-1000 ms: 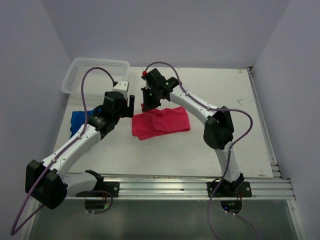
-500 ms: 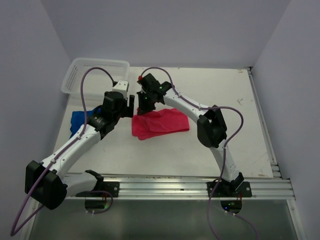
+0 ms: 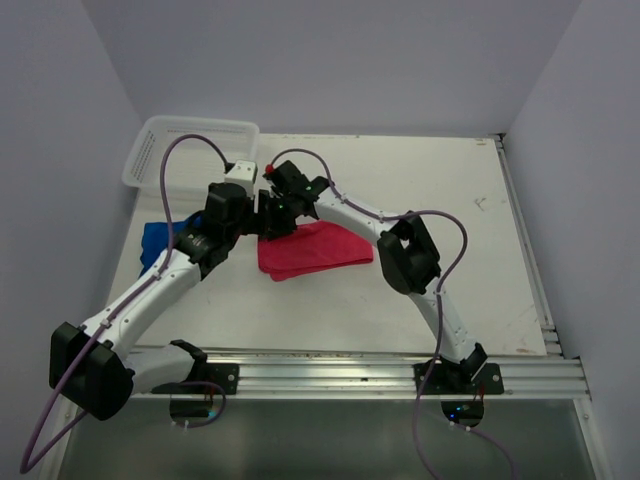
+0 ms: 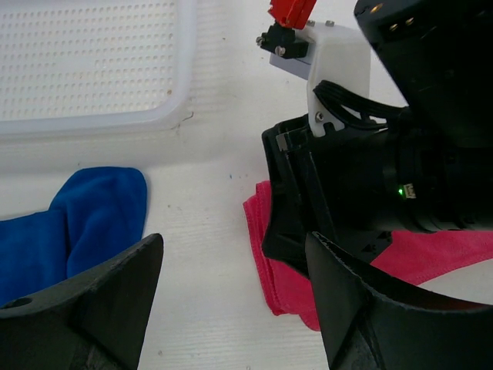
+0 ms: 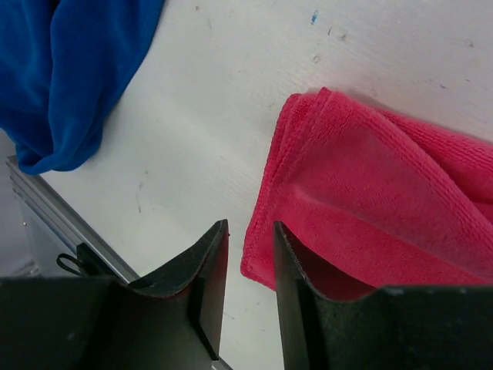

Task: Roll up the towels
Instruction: Fold the towel

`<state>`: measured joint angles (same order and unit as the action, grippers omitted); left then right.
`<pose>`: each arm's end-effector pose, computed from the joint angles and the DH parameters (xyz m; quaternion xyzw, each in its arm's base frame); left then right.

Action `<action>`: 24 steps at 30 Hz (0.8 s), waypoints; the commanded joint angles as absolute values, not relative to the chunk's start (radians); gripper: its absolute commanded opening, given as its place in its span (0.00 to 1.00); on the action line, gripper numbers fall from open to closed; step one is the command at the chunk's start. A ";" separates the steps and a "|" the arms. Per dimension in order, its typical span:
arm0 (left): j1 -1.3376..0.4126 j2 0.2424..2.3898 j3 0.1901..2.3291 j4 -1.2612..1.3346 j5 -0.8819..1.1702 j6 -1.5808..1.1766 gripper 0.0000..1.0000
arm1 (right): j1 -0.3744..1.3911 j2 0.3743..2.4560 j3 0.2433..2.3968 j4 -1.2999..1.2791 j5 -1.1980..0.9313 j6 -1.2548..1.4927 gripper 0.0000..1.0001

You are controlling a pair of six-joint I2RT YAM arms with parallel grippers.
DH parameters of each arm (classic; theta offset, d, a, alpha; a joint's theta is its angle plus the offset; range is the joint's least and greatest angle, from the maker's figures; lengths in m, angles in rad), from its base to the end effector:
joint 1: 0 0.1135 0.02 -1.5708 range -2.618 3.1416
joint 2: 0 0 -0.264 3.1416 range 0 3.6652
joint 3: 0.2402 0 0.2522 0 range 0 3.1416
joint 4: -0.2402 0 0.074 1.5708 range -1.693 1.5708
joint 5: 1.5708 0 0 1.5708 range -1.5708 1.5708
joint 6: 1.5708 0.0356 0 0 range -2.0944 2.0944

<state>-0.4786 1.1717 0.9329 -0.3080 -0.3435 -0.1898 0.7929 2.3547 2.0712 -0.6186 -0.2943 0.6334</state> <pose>0.2376 -0.1098 0.3012 0.0407 0.8620 -0.0176 0.5049 0.3613 0.3815 0.2047 -0.1224 0.9276 0.3171 0.1549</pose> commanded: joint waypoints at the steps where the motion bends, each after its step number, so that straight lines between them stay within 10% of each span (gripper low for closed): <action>1: -0.482 1.138 0.927 -0.268 -0.342 -0.183 0.78 | 0.805 2.355 2.094 -0.551 -0.356 0.669 0.34; 16: -0.482 1.124 0.908 -0.245 -0.357 -0.187 0.79 | 0.672 2.152 1.918 -0.554 -0.279 0.621 0.40; 24: -0.479 1.222 0.942 -0.241 -0.353 -0.225 0.79 | 0.551 1.939 1.681 -0.598 -0.209 0.473 0.04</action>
<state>-0.4786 1.1824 0.9180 -0.2920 -0.3462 -0.1959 0.5610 2.0460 1.7302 -0.5781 -0.2539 0.5690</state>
